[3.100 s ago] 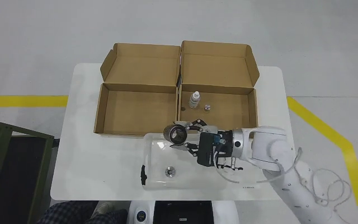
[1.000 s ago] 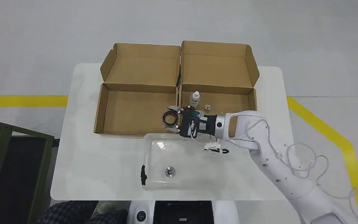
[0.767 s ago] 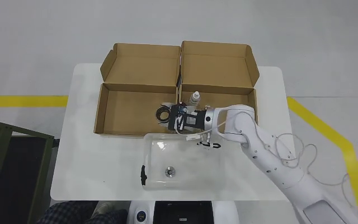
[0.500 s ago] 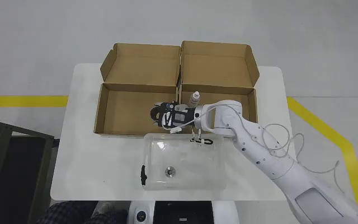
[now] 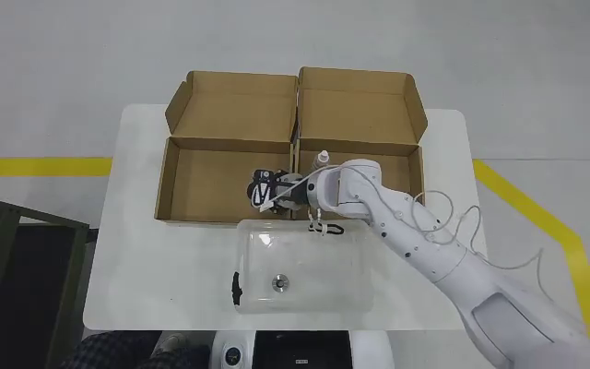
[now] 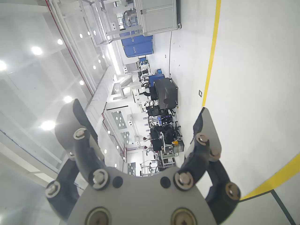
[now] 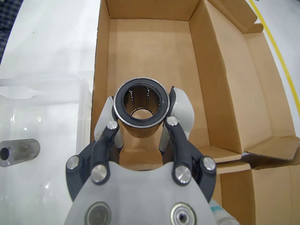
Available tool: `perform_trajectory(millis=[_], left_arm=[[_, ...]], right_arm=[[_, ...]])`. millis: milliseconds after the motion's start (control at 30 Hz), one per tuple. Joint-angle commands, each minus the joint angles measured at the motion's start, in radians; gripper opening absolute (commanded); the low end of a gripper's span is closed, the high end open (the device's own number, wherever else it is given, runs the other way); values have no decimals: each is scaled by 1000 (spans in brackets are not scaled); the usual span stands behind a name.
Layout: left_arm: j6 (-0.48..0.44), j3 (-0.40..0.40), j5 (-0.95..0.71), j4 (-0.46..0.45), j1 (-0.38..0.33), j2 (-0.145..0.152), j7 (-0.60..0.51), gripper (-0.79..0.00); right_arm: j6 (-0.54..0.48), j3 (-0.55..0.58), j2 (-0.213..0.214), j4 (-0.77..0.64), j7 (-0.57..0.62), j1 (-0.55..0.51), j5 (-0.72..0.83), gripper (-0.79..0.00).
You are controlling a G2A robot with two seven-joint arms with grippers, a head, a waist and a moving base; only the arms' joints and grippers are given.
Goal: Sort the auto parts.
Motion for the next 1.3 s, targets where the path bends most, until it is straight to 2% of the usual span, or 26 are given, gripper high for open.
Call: perform_trajectory(millis=[0, 133, 200, 500, 833, 1167, 1267], left_arm=[[0, 0, 0, 0, 0, 0, 0, 0], [0, 0, 0, 0, 0, 0, 0, 0], [0, 0, 0, 0, 0, 0, 0, 0], [0, 0, 0, 0, 0, 0, 0, 0], [0, 0, 0, 0, 0, 0, 0, 0], [0, 0, 0, 0, 0, 0, 0, 0], [0, 0, 0, 0, 0, 0, 0, 0]], right_arm=[[-4, -2, -4, 17, 2, 5, 0, -785], [-15, -10, -15, 46, 16, 11, 5, -776], [-18, -14, -20, 61, 22, 13, 6, -717], [-33, -27, -41, 107, 37, 27, -2, -686], [-45, -31, -60, 146, 34, 32, -9, -523], [-59, -9, -63, 149, 33, 28, -27, -493], [-63, -2, -63, 146, 36, 22, -30, -446]])
